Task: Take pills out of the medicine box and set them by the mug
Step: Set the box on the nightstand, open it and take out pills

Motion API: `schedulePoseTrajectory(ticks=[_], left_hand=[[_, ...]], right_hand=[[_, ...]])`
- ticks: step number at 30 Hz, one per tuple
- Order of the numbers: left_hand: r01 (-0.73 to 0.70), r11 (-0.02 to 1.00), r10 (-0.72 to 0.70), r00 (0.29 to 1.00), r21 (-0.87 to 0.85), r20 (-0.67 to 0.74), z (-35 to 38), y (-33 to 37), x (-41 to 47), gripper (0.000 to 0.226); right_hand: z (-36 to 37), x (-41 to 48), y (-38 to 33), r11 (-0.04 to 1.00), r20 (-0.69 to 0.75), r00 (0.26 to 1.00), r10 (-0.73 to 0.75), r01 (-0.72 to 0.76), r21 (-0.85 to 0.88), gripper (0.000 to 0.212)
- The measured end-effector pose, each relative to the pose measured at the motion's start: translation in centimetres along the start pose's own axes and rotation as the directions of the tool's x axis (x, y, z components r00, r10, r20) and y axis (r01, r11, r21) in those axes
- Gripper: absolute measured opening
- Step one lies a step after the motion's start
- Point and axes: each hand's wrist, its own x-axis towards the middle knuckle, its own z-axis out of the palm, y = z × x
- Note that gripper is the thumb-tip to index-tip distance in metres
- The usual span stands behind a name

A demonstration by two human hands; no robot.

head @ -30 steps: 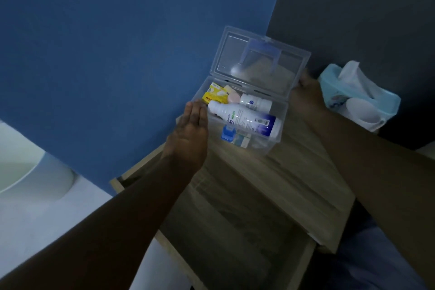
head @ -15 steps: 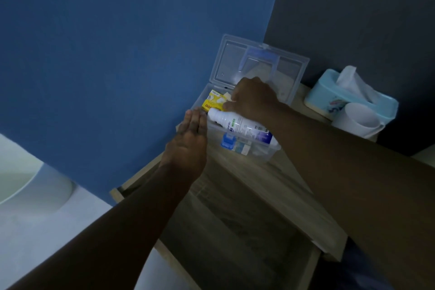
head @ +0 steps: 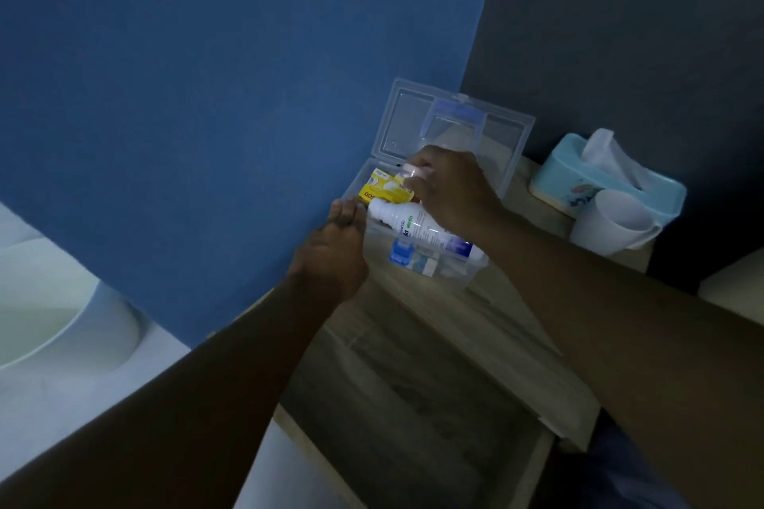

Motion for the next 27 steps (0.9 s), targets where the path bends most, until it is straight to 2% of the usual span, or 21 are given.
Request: schedulePoseTrajectory(ticks=[2, 4, 5, 6, 7, 8, 9, 10, 12, 15, 17, 19, 22, 27], left_hand=[[0.008, 0.996, -0.006, 1.0, -0.092, 0.02, -1.7, 0.1, -0.2, 0.069], [-0.035, 0.981, 0.021, 0.997, -0.189, -0.074, -3.3, 1.0, -0.9, 0.064], [-0.05, 0.95, 0.005, 0.989, -0.308, -0.146, -4.0, 1.8, -1.4, 0.06], [-0.049, 0.87, -0.055, 0.979, -0.491, -0.195, -4.7, 2.8, -2.0, 0.053], [-0.032, 0.705, -0.144, 0.972, -0.709, -0.188, -5.3, 4.1, -2.8, 0.044], [-0.007, 0.459, -0.192, 0.976, -0.888, -0.107, -5.9, 5.5, -3.8, 0.037], [0.027, 0.214, -0.171, 0.985, -0.977, -0.01, -6.4, 6.8, -4.7, 0.034], [0.058, 0.039, -0.103, 0.993, -0.998, 0.054, -6.7, 8.0, -5.8, 0.035], [0.068, -0.15, 0.01, 0.998, -0.986, 0.067, -7.1, 9.8, -8.0, 0.036], [0.063, -0.367, 0.033, 0.998, -0.928, 0.054, -7.7, 11.7, -10.7, 0.031], [0.063, -0.457, 0.015, 0.998, -0.887, 0.064, -8.3, 12.7, -12.1, 0.034], [0.05, -0.504, 0.017, 0.999, -0.863, 0.048, -8.8, 13.6, -13.1, 0.037], [0.034, -0.5, 0.05, 0.999, -0.865, 0.01, -9.7, 14.9, -14.3, 0.037], [0.072, -0.526, 0.044, 0.997, -0.847, 0.057, -10.4, 16.1, -15.1, 0.037]], right_hand=[[-1.6, -1.7, 0.1, 0.992, -0.059, 0.998, -0.021, 0.028, 0.125, 0.026], [-3.4, -3.6, -0.1, 0.973, -0.085, 0.996, -0.035, 0.053, 0.224, 0.035], [-4.3, -4.4, -0.3, 0.962, -0.081, 0.996, -0.047, 0.067, 0.264, 0.043], [-5.2, -5.2, -0.4, 0.954, -0.073, 0.995, -0.065, 0.083, 0.288, 0.051], [-6.2, -6.0, -0.7, 0.951, -0.066, 0.994, -0.085, 0.101, 0.291, 0.056], [-7.2, -6.7, -1.0, 0.952, -0.062, 0.992, -0.106, 0.119, 0.283, 0.057], [-8.2, -7.4, -1.3, 0.951, -0.06, 0.99, -0.126, 0.138, 0.277, 0.055], [-9.2, -8.1, -1.5, 0.948, -0.057, 0.988, -0.146, 0.156, 0.278, 0.05], [-11.3, -9.7, -2.2, 0.94, -0.052, 0.983, -0.179, 0.186, 0.285, 0.044], [-13.9, -12.0, -3.3, 0.926, -0.059, 0.979, -0.196, 0.205, 0.316, 0.043], [-15.2, -13.4, -4.1, 0.913, -0.064, 0.981, -0.182, 0.193, 0.359, 0.043], [-16.4, -14.4, -4.7, 0.904, -0.079, 0.982, -0.173, 0.19, 0.383, 0.041], [-17.9, -15.5, -5.3, 0.899, -0.085, 0.984, -0.156, 0.177, 0.401, 0.038], [-19.1, -16.4, -5.5, 0.872, -0.104, 0.982, -0.155, 0.185, 0.453, 0.026]])
